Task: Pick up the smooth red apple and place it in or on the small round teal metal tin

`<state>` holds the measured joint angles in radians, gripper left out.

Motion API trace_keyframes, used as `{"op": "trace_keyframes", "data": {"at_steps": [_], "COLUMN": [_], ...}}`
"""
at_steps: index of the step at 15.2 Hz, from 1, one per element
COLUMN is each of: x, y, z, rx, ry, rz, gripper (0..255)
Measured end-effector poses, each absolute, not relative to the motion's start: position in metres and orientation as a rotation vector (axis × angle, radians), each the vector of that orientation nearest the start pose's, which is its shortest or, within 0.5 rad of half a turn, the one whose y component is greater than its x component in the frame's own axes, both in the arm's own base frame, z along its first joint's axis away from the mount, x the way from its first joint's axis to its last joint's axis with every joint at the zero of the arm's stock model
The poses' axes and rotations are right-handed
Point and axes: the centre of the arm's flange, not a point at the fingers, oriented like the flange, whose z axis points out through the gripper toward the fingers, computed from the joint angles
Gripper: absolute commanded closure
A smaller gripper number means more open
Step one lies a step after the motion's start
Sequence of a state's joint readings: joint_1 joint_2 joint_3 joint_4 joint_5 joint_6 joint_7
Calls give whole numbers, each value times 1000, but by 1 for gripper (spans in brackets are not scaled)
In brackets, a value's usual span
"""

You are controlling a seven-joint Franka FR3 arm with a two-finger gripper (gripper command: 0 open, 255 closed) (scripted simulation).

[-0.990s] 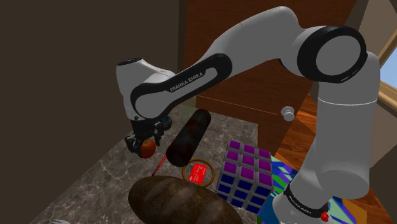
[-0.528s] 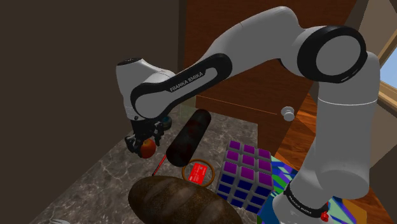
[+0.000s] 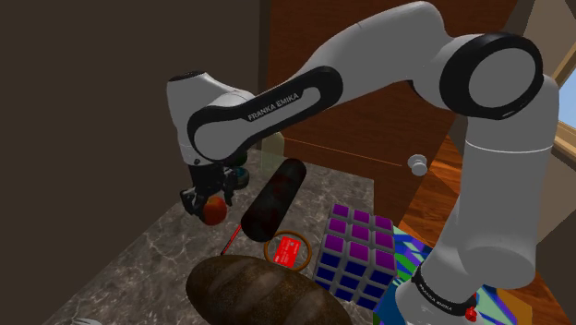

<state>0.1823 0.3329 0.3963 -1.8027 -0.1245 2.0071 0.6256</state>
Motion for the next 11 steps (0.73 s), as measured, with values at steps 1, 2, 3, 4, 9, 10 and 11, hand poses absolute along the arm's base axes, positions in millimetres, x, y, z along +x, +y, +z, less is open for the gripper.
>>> {"op": "trace_keyframes", "data": {"at_steps": [1,2,3,4,9,10,11], "x": [534,535,535,536,535,534,535], "y": [320,320,321,322,321,321,321], "z": [372,378,382,387,414,419,424], "rx": [-3181,-3181,-3181,-3180,-3180,-3181,-3180], "ry": [2,2,3,2,3,3,2], "rz": [147,147,147,147,147,147,147], "gripper": [255,255,255,255,255,255,255]}}
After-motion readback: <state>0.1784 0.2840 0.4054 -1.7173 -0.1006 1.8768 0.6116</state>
